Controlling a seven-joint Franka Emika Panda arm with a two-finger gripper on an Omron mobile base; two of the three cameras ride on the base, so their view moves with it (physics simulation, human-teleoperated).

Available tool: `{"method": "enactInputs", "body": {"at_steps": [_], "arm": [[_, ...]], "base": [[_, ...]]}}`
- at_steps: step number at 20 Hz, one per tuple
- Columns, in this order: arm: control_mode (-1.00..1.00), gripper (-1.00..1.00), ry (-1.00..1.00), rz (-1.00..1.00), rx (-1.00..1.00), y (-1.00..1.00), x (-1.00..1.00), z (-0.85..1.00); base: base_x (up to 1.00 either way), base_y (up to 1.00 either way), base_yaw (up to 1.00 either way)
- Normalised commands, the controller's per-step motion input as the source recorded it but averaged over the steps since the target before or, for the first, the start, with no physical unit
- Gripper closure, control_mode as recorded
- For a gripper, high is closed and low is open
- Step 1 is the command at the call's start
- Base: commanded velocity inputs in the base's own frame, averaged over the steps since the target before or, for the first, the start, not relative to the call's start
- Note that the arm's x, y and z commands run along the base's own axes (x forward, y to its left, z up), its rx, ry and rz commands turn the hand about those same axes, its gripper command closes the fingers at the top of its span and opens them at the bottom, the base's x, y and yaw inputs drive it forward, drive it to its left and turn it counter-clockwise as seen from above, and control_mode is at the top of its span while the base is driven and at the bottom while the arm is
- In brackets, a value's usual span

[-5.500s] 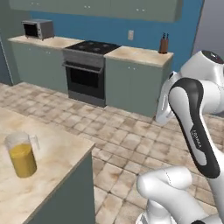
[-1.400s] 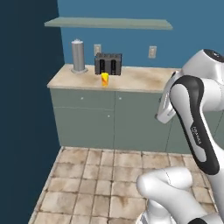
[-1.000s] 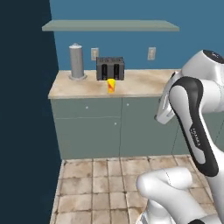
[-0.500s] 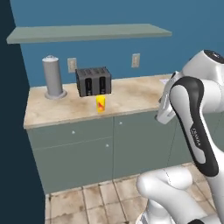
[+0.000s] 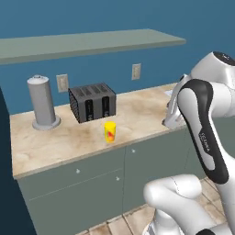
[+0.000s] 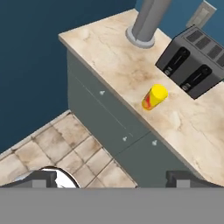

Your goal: Place the pitcher and cup on the dining counter for serving.

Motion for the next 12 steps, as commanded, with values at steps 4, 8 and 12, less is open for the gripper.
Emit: {"method": "enactInputs", "body": {"at_steps": [4,8,12], "arm": [[1.0,-1.0,0.0,0.0,0.0,0.0,0.0,0.0],[1.0,-1.0,0.0,0.0,0.0,0.0,0.0,0.0],[1.0,-1.0,0.0,0.0,0.0,0.0,0.0,0.0]], "base": [[0.54,0.48,-0.16],[0.51,0.62,-0.06],[0.27,0.33,0.01]]}}
